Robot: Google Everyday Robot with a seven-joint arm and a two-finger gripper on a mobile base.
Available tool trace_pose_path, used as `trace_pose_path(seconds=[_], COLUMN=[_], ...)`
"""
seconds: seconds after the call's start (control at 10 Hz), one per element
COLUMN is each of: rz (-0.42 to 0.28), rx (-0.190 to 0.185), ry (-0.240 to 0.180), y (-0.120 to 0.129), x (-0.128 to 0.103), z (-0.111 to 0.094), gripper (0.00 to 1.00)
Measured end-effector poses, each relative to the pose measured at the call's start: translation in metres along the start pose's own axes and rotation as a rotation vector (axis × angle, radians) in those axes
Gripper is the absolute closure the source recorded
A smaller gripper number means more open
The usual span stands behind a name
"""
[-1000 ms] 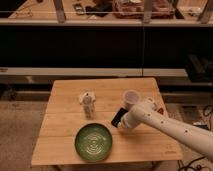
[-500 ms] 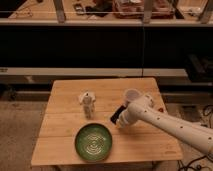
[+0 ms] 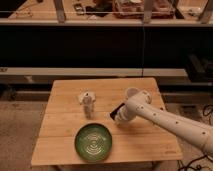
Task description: Push the eraser across the table
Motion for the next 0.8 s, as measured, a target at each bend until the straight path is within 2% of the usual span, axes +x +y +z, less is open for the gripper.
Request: trace_pose_path(seconds=[0.5, 0.8], rz=[0.039, 0.102], rx=[0.004, 0.005], ry=[0.024, 0.06], y=[0.005, 0.035], x=[0.024, 0.019], z=[0.003, -0.012], gripper=[1.0, 1.0])
